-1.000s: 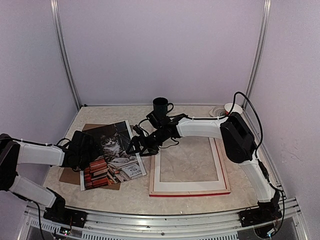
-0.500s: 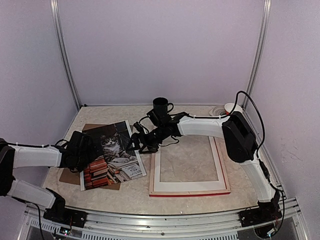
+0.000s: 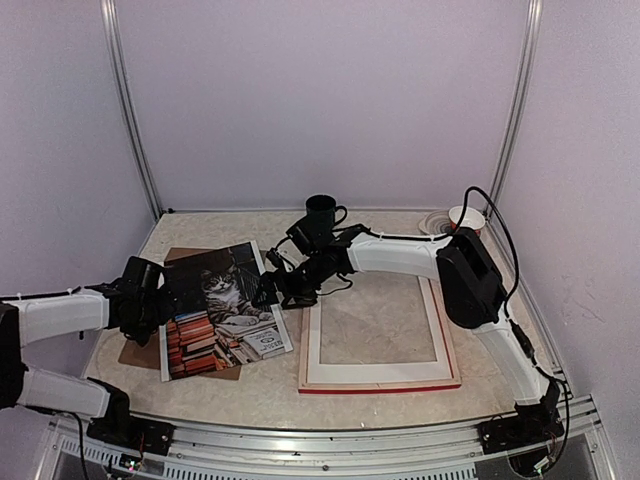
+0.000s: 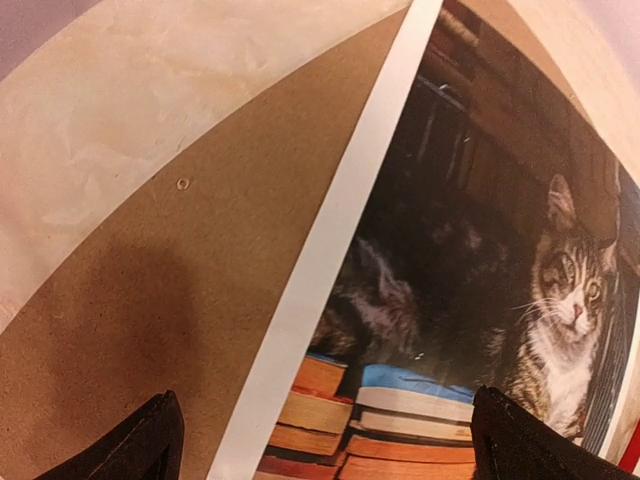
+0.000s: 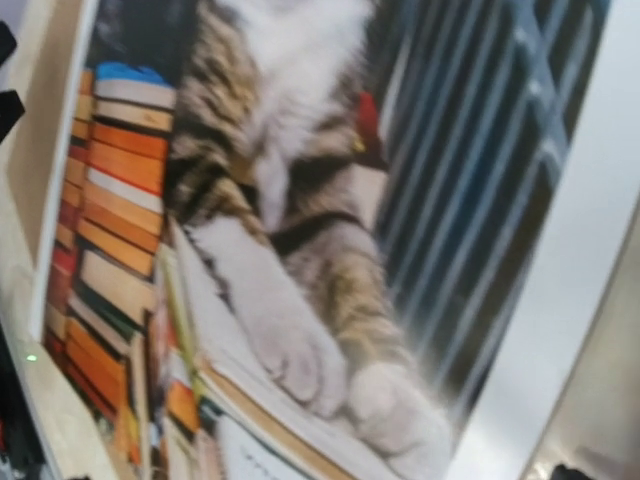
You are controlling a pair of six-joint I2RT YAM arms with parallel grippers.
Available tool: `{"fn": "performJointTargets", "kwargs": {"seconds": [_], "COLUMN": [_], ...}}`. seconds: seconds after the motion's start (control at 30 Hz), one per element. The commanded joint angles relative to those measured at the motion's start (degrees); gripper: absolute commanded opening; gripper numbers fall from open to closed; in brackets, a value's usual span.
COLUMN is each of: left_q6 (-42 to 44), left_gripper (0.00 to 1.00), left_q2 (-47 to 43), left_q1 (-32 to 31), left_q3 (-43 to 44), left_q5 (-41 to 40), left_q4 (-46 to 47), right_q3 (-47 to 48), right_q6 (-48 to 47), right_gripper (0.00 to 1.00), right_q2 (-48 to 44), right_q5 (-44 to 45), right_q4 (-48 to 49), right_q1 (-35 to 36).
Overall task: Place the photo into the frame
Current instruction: Pick up the photo from the backboard.
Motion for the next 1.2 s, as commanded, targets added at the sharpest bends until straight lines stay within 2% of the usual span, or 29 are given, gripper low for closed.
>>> {"fn": "performJointTargets", "kwargs": {"seconds": [0.0, 0.23, 0.43, 0.8, 0.93, 1.17], "left_q6": [1.78, 3.18, 2.9, 2.86, 2.83, 2.62], "left_gripper": [0.99, 0.99, 0.99, 0.99, 0.99, 0.99], "left_q2": [0.74, 2.19, 4.34, 1.63, 1.86, 1.89], "left_q1": [2.73, 3.42, 3.32, 3.32, 3.42, 3.36], "left_q3": [-2.8, -3.93, -5.25, -5.36, -5.55, -6.23], "left_q5": [6.46, 12.22, 13.84, 13.25, 13.49, 13.81], "left_q4": [1.95, 6.75, 9.21, 9.24, 9.62, 10.41], "right_q3": [2.03, 5.64, 6.24, 1.59, -1.26, -2.52], "right_q6": [-1.25, -1.15, -0.52, 4.45, 6.49, 5.03], "right_gripper": [0.99, 0.99, 0.99, 0.99, 0.99, 0.99], "right_q2": [1.68, 4.42, 5.47, 4.24, 2.06, -0.45], "right_q5": [1.56, 1.61, -0.41, -10.58, -12.06, -12.35], "right_q4": [-2.16, -3.86, -2.88, 7.81, 12.06, 13.42], "right_q1": [0.61, 0.65, 0.61, 0.64, 0.45, -0.03]}}
